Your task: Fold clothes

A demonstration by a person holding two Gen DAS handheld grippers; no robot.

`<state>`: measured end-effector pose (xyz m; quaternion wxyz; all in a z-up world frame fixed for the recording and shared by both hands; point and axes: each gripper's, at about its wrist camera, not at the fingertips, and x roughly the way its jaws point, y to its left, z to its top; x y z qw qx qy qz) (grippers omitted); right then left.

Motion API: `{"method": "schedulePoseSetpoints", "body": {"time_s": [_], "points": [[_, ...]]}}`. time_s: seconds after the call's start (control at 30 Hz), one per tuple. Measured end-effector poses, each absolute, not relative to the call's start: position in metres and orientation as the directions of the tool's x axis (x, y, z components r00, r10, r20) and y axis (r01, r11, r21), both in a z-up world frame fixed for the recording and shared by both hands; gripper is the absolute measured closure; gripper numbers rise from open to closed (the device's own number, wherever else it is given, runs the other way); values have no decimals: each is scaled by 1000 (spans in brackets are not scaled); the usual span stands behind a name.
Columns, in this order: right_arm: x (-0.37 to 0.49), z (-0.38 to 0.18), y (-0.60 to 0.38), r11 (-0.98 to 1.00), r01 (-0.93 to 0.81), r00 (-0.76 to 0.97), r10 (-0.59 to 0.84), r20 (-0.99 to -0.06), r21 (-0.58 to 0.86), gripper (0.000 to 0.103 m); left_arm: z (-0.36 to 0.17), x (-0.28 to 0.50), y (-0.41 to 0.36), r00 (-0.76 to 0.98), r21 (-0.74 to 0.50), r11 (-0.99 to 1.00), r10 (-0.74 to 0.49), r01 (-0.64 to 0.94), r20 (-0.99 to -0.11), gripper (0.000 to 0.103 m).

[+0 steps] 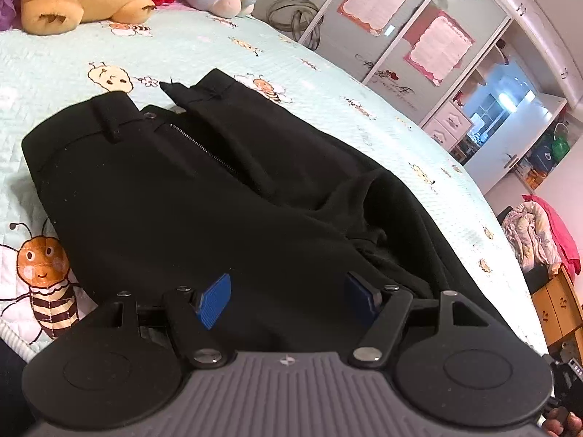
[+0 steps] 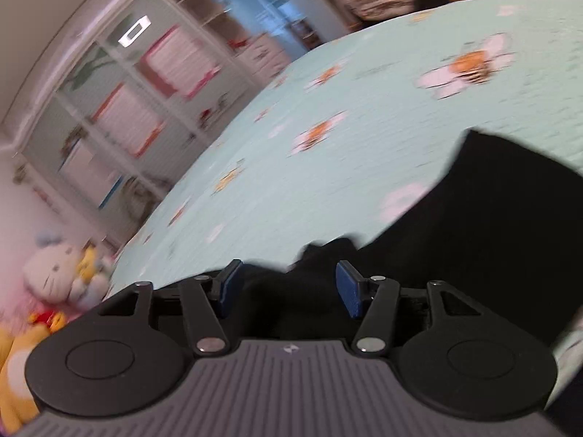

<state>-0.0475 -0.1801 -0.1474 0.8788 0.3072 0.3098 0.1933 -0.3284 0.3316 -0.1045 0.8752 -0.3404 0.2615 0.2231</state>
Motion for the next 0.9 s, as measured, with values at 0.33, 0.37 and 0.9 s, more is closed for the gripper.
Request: {"method": "schedulePoseSetpoints", "body": {"time_s": [0.33, 0.37, 0.9], "points": [[-48, -159, -206, 815, -271, 714, 527, -461, 512, 36, -95, -324, 319, 748, -440, 689, 226, -575, -624, 30], [-49, -159, -203, 818, -321, 696, 546, -466, 478, 31, -97, -322, 319, 744, -440, 687, 224, -579, -629, 30], [81, -65, -163, 947, -202, 875, 289, -389, 249, 13, -101, -302, 304, 713, -409, 701, 203, -584, -671, 30]]}}
